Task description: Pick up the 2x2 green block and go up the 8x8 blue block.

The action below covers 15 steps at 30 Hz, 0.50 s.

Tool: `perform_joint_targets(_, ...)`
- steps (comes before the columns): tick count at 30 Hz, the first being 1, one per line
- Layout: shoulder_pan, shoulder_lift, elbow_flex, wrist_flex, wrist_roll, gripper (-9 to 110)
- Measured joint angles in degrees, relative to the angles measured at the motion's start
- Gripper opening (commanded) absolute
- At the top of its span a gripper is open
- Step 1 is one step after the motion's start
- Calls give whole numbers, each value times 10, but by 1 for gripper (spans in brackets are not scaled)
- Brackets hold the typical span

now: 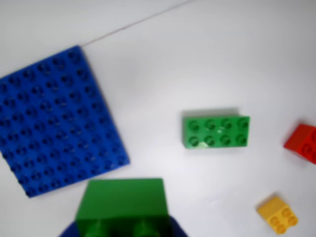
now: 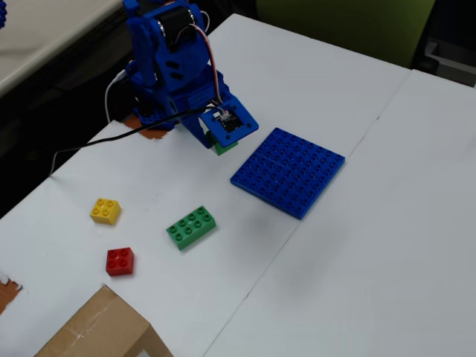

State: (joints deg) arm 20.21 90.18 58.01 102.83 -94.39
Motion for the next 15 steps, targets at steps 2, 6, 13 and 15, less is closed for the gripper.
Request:
perform_joint_targets(2,-19,9,0,0,8,0)
perform_joint_targets(6,-59,20,-4,0,13,0)
perform_joint_targets(13,-143,11,-73,1,56,0)
perform_joint_targets(15,-167,-3,-98,1,63,0)
